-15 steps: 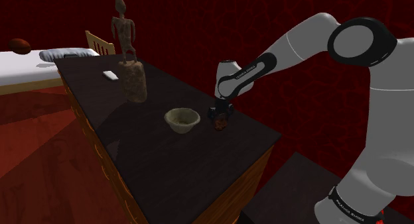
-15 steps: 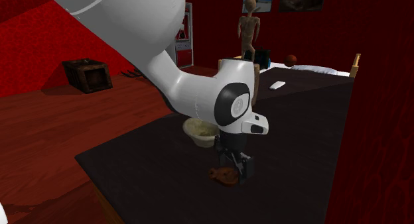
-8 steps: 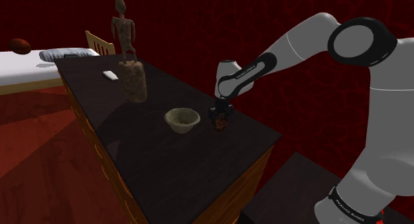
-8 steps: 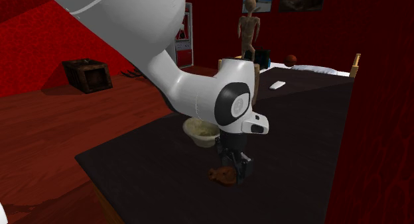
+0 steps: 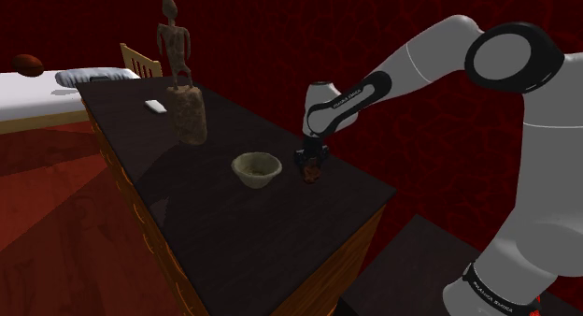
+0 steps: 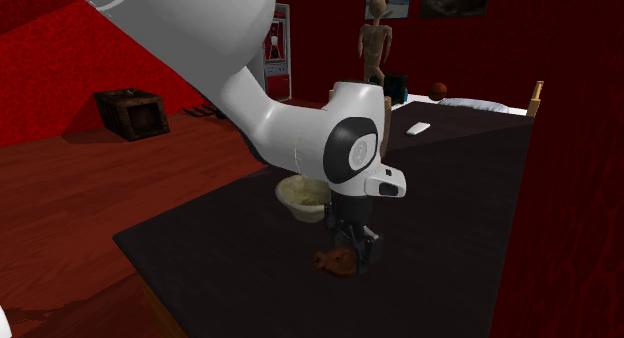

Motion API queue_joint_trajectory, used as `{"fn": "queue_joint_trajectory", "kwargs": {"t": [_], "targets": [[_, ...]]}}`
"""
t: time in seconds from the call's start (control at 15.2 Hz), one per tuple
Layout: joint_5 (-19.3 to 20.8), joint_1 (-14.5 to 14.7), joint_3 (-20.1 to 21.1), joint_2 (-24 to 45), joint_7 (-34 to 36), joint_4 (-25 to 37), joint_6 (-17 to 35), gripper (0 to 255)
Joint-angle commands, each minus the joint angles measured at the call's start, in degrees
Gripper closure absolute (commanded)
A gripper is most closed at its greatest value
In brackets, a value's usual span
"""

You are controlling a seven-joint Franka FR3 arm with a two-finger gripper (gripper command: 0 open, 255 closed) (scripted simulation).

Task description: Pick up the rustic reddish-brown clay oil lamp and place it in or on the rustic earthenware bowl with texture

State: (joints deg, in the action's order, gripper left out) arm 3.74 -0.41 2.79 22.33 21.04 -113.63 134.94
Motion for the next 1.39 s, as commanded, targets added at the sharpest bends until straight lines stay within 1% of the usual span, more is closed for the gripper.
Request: {"fn": "queue_joint_trajectory", "kwargs": {"t": [0.0, 0.66, 1.32], "targets": [[-0.11, 0.00, 0.07, -1.08, -0.05, 0.11, -1.21, 255], [-0.64, -0.13, 0.28, -5.65, -0.52, 1.98, -7.63, 255], [-1.07, -0.19, 0.41, -9.27, -0.93, 5.12, -14.37, 255]]}}
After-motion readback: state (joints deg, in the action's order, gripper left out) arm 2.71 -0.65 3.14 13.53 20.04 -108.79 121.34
